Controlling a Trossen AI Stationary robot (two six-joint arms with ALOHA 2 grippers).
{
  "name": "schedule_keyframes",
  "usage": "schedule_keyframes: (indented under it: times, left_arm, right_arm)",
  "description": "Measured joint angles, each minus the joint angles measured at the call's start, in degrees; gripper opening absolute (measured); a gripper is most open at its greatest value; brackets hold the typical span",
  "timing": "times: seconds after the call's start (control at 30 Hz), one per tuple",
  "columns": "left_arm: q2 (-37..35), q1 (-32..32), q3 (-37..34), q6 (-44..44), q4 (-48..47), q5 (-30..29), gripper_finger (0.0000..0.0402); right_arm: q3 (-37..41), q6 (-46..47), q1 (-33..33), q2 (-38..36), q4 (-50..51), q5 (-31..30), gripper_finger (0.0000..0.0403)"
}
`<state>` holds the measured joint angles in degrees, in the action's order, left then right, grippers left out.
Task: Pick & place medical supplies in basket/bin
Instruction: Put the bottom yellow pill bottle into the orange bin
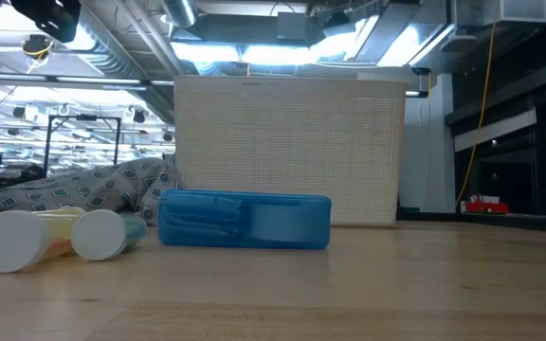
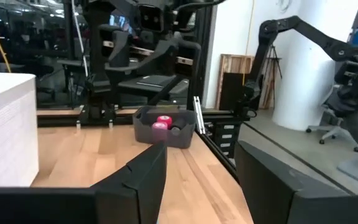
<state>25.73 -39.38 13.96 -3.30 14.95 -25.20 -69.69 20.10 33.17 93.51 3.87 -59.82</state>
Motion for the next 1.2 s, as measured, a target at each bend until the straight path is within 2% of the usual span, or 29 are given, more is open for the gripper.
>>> schedule_keyframes:
  times: [0.13,0.23,0.4,0.73,0.97,1.2]
  left_arm:
    - [4.9,-3.1,0.0,2.6,5.5,-3.6,0.0194]
    - [8.8,-4.9,0.1,5.5,8.1,-8.8,0.0199]
    - [14.6,-7.7,3.3,6.3,3.7,-18.1,0.0208]
    - [28.1,-10.5,11.4,6.1,-1.9,-18.6,0.0216]
    - [36.5,-10.4,17.3,6.1,-2.6,-14.8,0.0232]
    - [46.1,-9.7,25.1,6.0,-12.1,-13.7,0.0235]
  right_arm:
    - [0.0,-1.0,-0.8,0.0,0.0,1.4,0.0219]
    - [0.0,-1.7,-1.6,0.0,0.0,3.5,0.0219]
    - [0.0,-2.6,-2.8,0.0,0.0,6.8,0.0219]
    - [0.0,-2.8,-3.4,0.0,0.6,9.9,0.0219]
    - [0.0,-2.8,-3.4,0.0,0.9,9.9,0.0219]
    - [0.0,-2.5,-3.4,0.0,0.9,12.7,0.0219]
